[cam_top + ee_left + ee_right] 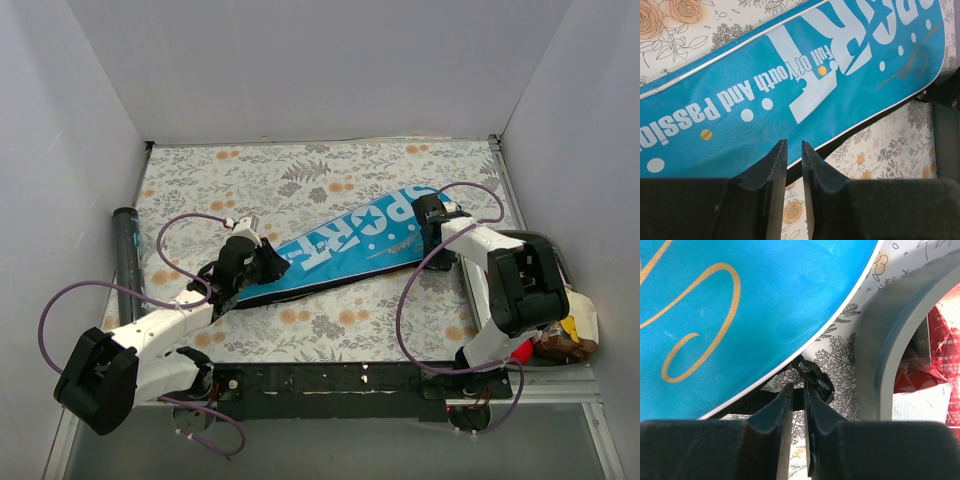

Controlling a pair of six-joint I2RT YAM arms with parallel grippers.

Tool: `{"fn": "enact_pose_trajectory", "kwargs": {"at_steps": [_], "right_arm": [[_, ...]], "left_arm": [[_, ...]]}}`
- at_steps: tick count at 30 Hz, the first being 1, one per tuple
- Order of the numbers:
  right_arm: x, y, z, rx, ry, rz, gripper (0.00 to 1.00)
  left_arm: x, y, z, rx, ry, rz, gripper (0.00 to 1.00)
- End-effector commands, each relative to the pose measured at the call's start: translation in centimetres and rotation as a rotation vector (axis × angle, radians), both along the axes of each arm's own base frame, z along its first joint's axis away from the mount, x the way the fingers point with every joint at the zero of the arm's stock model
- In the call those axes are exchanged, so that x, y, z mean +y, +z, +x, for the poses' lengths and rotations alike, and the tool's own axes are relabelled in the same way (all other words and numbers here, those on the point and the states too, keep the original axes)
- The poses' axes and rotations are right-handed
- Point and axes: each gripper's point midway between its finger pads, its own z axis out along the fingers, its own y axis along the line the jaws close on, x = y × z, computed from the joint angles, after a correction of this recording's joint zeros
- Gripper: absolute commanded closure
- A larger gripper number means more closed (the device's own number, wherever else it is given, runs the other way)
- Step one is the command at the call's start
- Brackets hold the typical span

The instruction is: Pack up the badminton gear

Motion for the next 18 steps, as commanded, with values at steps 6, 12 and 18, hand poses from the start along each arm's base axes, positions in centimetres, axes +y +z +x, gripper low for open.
{"fn": "enact_pose_trajectory", "kwargs": {"at_steps": [6,12,18], "right_arm": [[-0.8,0.2,0.0,0.008,-0.018,-0.042,0.65],[-1.1,-0.2,-0.1,0.014,-0.040,-0.063,0.64],[-2.1,-0.3,-0.1,0.016,-0.043,-0.123,0.63]], "left_arm": [[-0.8,0.9,0.2,-0.026,-0.040,-0.024,0.82],[-1.1,1.1,0.4,-0.028,-0.049,-0.027,0.82],[-1.0,0.7,0.1,-0.023,-0.055,-0.026,0.82]]}}
